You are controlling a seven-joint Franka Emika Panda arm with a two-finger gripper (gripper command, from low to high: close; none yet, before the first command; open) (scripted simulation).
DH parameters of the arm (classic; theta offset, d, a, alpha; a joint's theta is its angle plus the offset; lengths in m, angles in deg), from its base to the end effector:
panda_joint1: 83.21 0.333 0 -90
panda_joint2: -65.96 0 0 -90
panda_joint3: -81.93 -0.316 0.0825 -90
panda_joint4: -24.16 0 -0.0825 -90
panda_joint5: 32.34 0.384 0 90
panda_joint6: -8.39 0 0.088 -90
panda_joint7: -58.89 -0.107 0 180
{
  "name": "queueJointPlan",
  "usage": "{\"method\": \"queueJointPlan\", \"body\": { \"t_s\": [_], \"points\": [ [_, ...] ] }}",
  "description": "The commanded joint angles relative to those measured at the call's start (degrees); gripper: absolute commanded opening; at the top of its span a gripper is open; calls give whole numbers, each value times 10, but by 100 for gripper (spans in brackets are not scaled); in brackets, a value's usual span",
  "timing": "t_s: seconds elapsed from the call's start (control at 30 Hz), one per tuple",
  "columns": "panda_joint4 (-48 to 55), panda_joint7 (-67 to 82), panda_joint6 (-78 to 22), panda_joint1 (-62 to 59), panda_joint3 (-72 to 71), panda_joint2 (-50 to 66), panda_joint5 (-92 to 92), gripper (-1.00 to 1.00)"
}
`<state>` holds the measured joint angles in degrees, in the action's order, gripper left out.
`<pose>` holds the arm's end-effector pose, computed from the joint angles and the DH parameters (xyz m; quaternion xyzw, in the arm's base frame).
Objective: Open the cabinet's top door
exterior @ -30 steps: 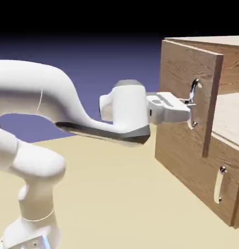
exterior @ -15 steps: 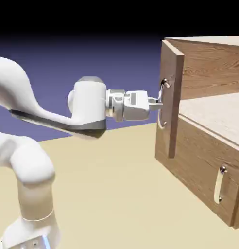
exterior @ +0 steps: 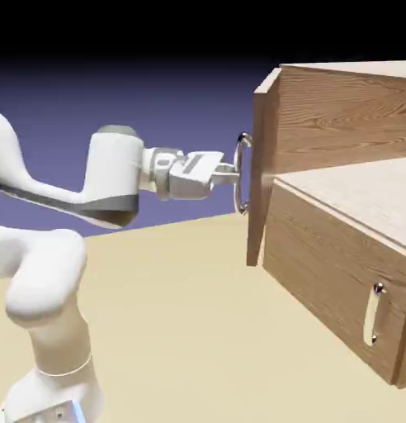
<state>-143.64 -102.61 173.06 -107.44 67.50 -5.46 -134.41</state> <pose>0.2627 0.0114 0.5046 -0.5421 0.4534 -0.7049 0.0611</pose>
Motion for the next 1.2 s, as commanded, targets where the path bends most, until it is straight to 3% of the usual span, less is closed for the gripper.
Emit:
{"method": "queueJointPlan", "body": {
  "t_s": [0.0, 0.27, 0.63, 0.87, 1.17],
  "points": [
    [-7, 17, 3, -5, -9, -12, 27, -100],
    [-58, 179, -97, 82, -41, -89, 226, -100],
    [-54, 285, -362, 252, -203, -146, 479, -100],
    [26, 294, -536, 282, -341, -114, 612, -100],
    [208, 298, -736, 193, -490, -62, 732, -100]
  ]
}}
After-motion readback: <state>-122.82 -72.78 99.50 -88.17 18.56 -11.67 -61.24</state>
